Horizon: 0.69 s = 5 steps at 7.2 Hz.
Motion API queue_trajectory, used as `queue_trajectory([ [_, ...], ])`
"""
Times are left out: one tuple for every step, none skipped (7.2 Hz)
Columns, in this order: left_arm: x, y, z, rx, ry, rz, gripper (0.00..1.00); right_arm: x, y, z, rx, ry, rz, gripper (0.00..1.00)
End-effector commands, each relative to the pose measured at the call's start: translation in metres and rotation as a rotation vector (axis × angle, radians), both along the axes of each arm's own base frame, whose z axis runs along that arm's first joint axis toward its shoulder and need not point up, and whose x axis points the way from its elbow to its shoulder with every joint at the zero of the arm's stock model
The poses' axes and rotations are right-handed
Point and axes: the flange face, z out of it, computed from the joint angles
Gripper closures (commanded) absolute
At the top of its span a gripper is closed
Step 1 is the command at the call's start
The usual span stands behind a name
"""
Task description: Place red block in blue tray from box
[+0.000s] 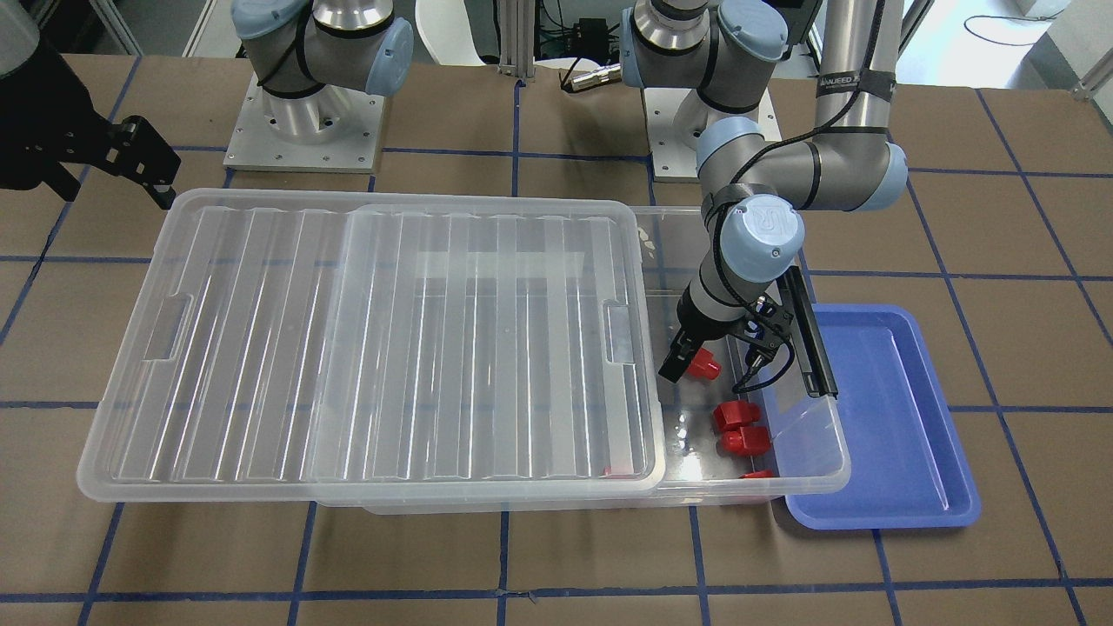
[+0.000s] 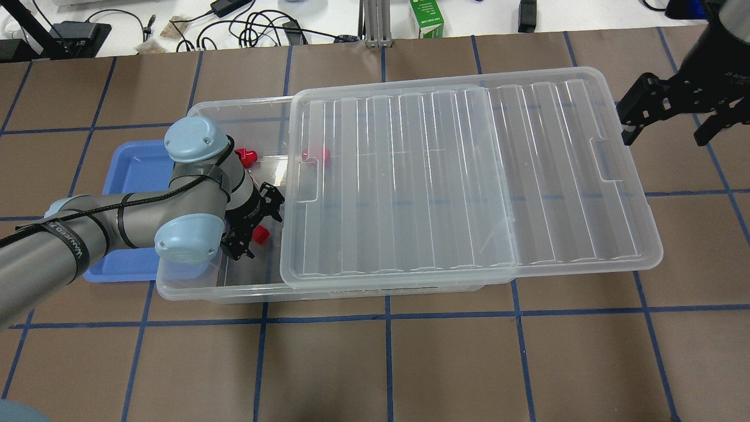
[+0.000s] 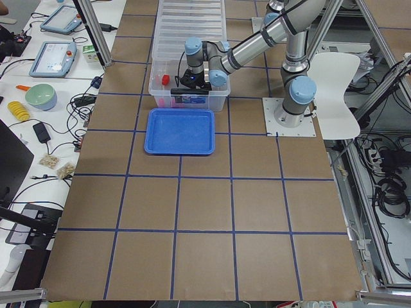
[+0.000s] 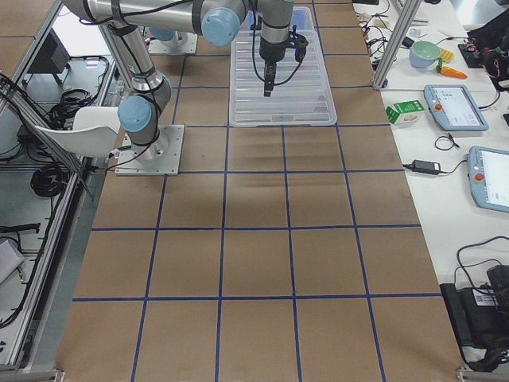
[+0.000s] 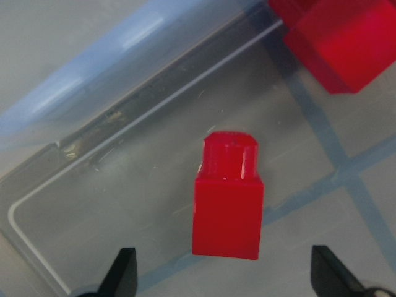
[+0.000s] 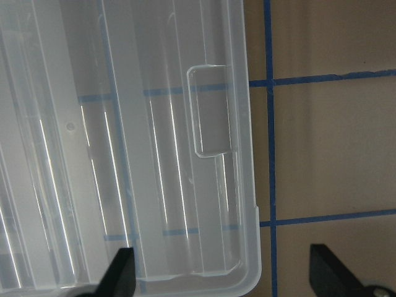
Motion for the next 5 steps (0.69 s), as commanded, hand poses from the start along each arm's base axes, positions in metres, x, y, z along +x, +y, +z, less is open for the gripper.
queue_trajectory([
  [0.0024,0.0009,-0.0021,0.007,-0.023,-0.001,0.0,0.0,-0.0001,0.0,0.0,-0.001,0.0,0.0],
  [0.0041,0.0001,-0.004,0.009,-0.024,0.002,0.0,0.0002,0.0004,0.0007,-0.002,0.0,-0.002,0.0],
  [0.0053,-0.0002,-0.0063,0.014,-0.029,0.006,0.02,0.001,0.0004,0.0007,-0.002,-0.002,0.0,0.0],
  [0.0045,0.0005,-0.009,0.02,-0.031,0.021,0.04,0.0009,0.0005,0.0005,0.0,-0.001,0.0,0.0],
  [0.0037,0.0,-0.0093,0.02,-0.03,0.026,0.13,0.0009,0.0002,-0.0003,0.003,-0.001,-0.002,0.0],
])
